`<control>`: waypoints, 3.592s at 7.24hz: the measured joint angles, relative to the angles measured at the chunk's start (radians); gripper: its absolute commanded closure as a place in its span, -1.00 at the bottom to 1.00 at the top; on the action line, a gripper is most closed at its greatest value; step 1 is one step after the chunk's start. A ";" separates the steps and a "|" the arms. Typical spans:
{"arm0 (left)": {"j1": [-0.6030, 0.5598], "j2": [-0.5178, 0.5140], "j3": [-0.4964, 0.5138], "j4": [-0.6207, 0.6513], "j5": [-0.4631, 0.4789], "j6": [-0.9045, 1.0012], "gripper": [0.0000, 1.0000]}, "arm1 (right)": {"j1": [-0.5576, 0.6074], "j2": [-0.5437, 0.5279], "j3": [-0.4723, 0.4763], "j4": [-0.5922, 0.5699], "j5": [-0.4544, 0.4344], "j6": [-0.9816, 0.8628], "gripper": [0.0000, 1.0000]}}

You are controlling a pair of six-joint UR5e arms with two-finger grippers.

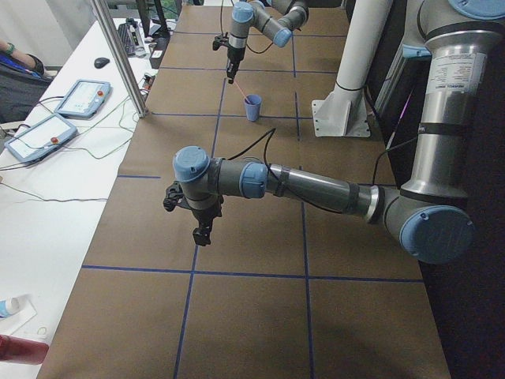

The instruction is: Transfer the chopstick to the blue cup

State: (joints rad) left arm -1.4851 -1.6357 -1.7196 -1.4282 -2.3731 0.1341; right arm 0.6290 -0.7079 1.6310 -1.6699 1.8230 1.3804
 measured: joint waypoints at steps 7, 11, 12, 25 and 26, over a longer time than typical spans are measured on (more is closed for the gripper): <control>-0.001 0.004 0.065 0.001 0.004 0.005 -1.00 | 0.213 -0.104 0.039 -0.042 0.252 -0.348 -1.00; -0.004 0.046 0.088 -0.010 0.008 0.010 -1.00 | 0.498 -0.334 0.025 -0.045 0.395 -0.912 -1.00; -0.005 0.058 0.087 -0.018 0.008 0.007 -1.00 | 0.555 -0.396 0.022 -0.045 0.408 -1.044 -1.00; -0.012 0.070 0.072 -0.049 0.020 0.006 -1.00 | 0.851 -0.878 0.073 -0.025 0.482 -1.459 -1.00; -0.012 0.070 0.072 -0.049 0.021 0.005 -1.00 | 0.851 -0.878 0.073 -0.025 0.483 -1.459 -1.00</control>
State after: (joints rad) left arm -1.4972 -1.5661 -1.6478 -1.4772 -2.3525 0.1396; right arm 1.4802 -1.5861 1.7040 -1.6947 2.3055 -0.0784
